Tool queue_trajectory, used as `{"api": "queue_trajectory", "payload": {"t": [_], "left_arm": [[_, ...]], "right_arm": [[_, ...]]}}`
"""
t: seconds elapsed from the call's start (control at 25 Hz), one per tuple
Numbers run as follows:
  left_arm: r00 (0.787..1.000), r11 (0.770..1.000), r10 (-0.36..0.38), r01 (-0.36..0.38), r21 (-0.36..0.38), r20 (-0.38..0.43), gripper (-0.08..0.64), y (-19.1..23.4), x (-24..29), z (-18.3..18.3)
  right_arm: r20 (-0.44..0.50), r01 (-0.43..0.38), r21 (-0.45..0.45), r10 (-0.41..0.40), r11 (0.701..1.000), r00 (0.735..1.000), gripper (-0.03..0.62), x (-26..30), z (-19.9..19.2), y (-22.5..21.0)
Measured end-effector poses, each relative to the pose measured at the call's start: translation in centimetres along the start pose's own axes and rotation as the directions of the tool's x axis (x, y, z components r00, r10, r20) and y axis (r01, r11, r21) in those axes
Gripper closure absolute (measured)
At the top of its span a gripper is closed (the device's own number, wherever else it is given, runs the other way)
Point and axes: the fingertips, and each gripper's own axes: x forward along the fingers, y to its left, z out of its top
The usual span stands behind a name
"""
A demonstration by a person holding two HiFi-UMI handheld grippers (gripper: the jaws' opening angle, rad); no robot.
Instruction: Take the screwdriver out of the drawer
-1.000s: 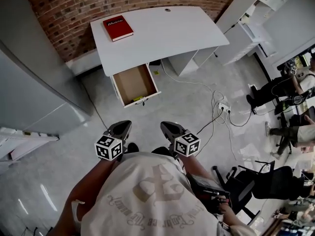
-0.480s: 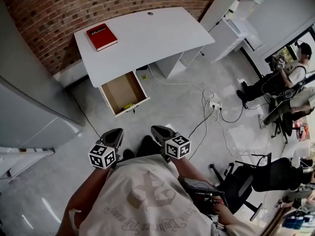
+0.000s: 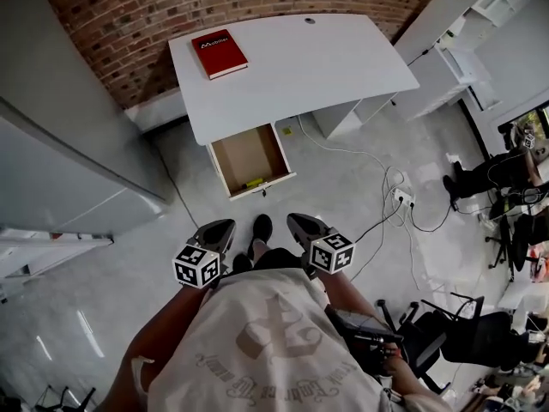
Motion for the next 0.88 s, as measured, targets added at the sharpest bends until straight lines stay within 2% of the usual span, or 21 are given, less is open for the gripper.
{"api": "queue_trajectory", "payload": {"t": [0.44,0.88], "left_arm": [[0.993,0.998,0.057,-0.053,0.046,-0.103,0.552,4.5,3.5,1.7],[0.987,0.995,0.079,-0.069,0.077,-0.137,0.551,7.0,8.7,5.7]], "right_arm": [[-0.024,-0.046,0.029,0.046,0.999,0.999,0.586,5.6,3.4,-3.6],[-0.016,-0.092,0.048,0.093,0.995,0.996,0.586,9.9,7.4,-8.1]]}}
